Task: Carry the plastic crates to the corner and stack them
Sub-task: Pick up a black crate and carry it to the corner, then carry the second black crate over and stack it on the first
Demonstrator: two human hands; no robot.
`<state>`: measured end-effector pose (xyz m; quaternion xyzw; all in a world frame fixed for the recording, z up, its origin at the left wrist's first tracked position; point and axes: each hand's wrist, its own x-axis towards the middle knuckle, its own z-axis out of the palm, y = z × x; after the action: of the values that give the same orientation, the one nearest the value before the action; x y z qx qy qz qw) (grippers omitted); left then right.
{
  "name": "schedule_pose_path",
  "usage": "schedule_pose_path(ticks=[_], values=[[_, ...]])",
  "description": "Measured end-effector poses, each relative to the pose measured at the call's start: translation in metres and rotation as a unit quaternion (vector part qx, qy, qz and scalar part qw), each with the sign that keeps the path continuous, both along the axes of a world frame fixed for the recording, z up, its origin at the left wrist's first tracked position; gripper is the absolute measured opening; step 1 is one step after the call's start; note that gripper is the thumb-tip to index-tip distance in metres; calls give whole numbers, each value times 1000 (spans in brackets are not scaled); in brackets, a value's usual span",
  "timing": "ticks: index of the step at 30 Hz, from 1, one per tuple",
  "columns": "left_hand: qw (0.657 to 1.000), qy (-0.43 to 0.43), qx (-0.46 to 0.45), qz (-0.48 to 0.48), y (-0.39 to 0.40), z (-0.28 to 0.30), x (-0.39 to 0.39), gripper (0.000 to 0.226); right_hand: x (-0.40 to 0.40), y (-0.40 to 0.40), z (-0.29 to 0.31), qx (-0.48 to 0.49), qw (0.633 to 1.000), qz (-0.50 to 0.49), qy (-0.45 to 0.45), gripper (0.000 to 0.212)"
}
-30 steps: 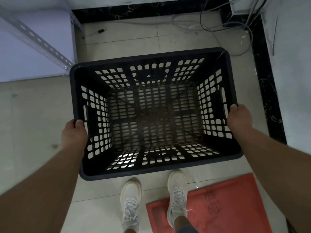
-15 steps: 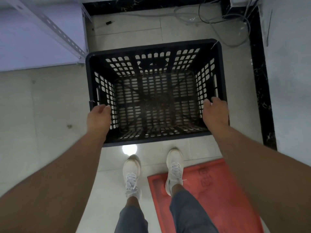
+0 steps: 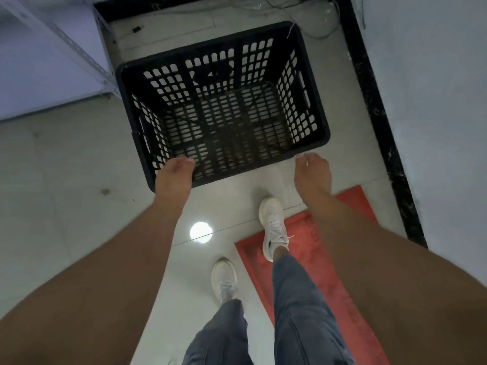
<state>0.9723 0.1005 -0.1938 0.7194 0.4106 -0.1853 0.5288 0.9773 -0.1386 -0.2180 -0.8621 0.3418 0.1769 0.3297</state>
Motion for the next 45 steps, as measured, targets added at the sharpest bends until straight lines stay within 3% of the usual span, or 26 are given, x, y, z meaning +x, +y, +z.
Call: schedule_pose_path(ticks=[10,17,20,24,29,35,39,45], values=[[990,-11,-25,-141,-27,32,-74,15,-122,-7,35,-8,995,-99,9,41],[972,13,-34,-231,-73,46,-129,37,-211,-36,61,-6,983,-182,8,31],[963,25,-34,-265,-90,50,-161,28,-254,-49,72,11,974,-227,5,29],[958,34,-53,-279,-117,59,-208,14,-318,-59,86,39,948,-315,8,42],[939,17,-67,-337,-158,81,-282,13,-419,-76,93,67,913,-403,-17,31],[911,16,-88,-402,-201,100,-385,34,-552,-91,114,82,855,-508,-70,55],[879,-3,-94,-468,-231,105,-463,38,-643,-100,137,42,842,-534,-67,32],[840,-2,-109,-532,-259,109,-549,41,-752,-100,150,3,805,-591,-49,35]])
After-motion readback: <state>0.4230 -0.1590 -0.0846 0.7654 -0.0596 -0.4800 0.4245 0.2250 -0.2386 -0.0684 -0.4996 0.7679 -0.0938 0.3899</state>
